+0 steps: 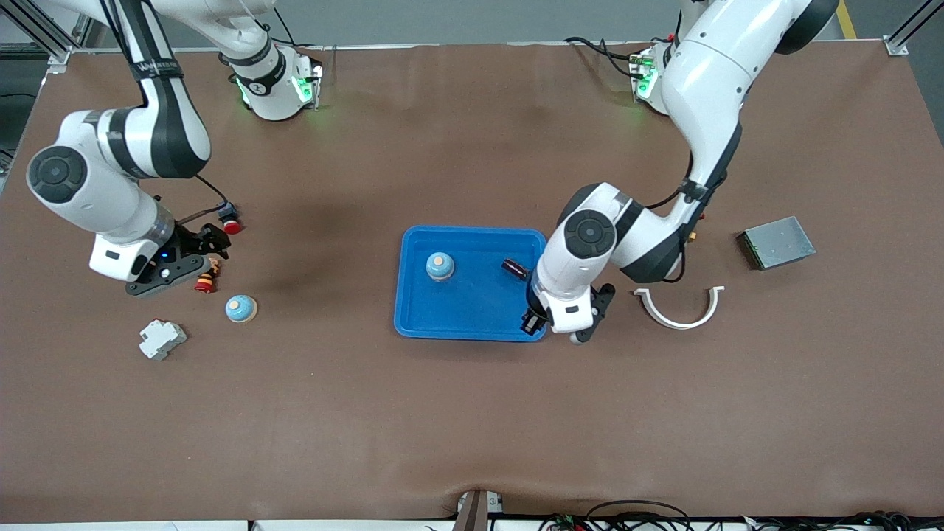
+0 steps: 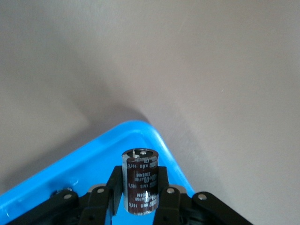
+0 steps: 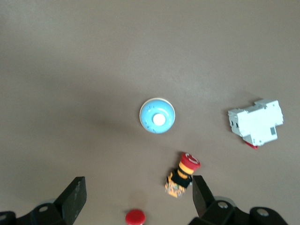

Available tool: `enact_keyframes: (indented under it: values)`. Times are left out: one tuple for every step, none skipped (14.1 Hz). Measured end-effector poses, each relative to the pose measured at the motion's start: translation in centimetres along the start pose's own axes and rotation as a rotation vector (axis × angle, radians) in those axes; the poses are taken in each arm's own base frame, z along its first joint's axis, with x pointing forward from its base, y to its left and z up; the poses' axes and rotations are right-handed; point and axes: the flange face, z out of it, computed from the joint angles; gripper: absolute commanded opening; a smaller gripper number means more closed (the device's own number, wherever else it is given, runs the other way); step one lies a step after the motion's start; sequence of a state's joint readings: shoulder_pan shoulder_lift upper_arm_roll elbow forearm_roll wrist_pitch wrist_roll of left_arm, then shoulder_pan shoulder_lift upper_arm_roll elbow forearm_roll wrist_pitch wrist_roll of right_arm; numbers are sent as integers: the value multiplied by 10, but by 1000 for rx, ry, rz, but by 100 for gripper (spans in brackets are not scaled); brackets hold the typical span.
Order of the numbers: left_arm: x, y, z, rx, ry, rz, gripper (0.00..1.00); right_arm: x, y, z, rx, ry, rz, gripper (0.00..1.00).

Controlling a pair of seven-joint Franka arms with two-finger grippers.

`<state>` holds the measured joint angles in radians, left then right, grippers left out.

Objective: Place electrolytic capacitor and blue bell in tray
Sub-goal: 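Grasp the second capacitor with the left gripper and lower it into the tray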

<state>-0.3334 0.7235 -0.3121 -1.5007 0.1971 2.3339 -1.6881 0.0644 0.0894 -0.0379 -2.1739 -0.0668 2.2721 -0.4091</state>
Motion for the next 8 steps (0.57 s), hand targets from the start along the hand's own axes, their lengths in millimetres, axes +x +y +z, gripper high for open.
enact_keyframes:
  values:
    - [-9, -2, 8, 12, -4, -10, 0, -2, -3, 9, -4, 12, -16, 100]
    - [-19, -5, 18, 25, -9, -15, 0, -4, -3, 18, -5, 16, -36, 100]
    - [-29, -7, 27, 39, -13, -13, 0, -4, -2, 27, -6, 19, -61, 100]
    - [-36, -10, 37, 53, -16, -12, 0, -3, 1, 37, -9, 24, -90, 100]
    - [-41, -12, 43, 62, -18, -10, 0, -2, 4, 48, -10, 26, -127, 100]
    - [-42, -13, 48, 67, -20, -10, 13, -1, 7, 60, -12, 29, -166, 100]
    - [-41, -14, 49, 70, -19, -12, 29, 0, 9, 73, -14, 31, -202, 100]
    - [-38, -13, 50, 69, -17, -15, 58, 2, 11, 84, -13, 29, -233, 100]
